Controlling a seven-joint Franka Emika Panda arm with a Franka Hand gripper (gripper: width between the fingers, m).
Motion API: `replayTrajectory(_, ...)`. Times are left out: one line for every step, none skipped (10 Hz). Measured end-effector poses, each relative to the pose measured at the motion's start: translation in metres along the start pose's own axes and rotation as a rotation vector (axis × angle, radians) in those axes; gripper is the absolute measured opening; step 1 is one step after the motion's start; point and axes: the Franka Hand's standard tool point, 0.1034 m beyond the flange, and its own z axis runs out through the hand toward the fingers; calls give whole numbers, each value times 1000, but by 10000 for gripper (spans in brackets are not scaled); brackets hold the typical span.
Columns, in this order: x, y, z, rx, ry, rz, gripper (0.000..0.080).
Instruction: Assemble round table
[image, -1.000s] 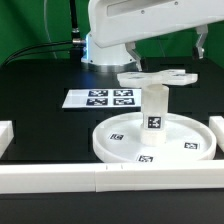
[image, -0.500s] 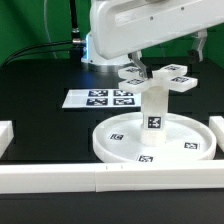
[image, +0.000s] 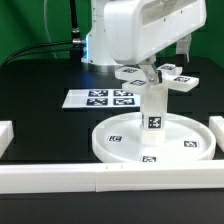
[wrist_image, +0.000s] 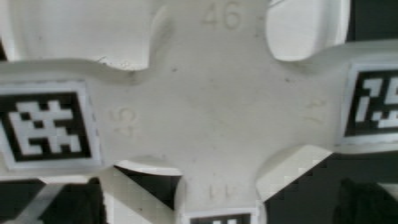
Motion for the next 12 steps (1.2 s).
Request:
replayTrajectory(-1,1,0,-2,1,-21,649)
replayTrajectory(-2,2,0,-2,-1,-82,649)
replayTrajectory(-2,2,0,-2,-1,-120,649)
replayTrajectory(-4,3,0,-5,-9,-223,649)
replayTrajectory(-5,4,0,-6,-11,-247,649)
replayTrajectory(-6,5,1,-11,-26,-357,649)
replayTrajectory(-7,5,1,-13,-36,-425,649)
replayTrajectory(-8,6,2,-15,-47,-486,649)
replayTrajectory(-10,7,2,-17,-60,-567,649)
replayTrajectory(-11,8,2,-18,-70,-631,649)
replayTrajectory(-12,8,2,-18,-77,-675,649)
replayTrajectory(-14,10,2,-18,-86,-753,649)
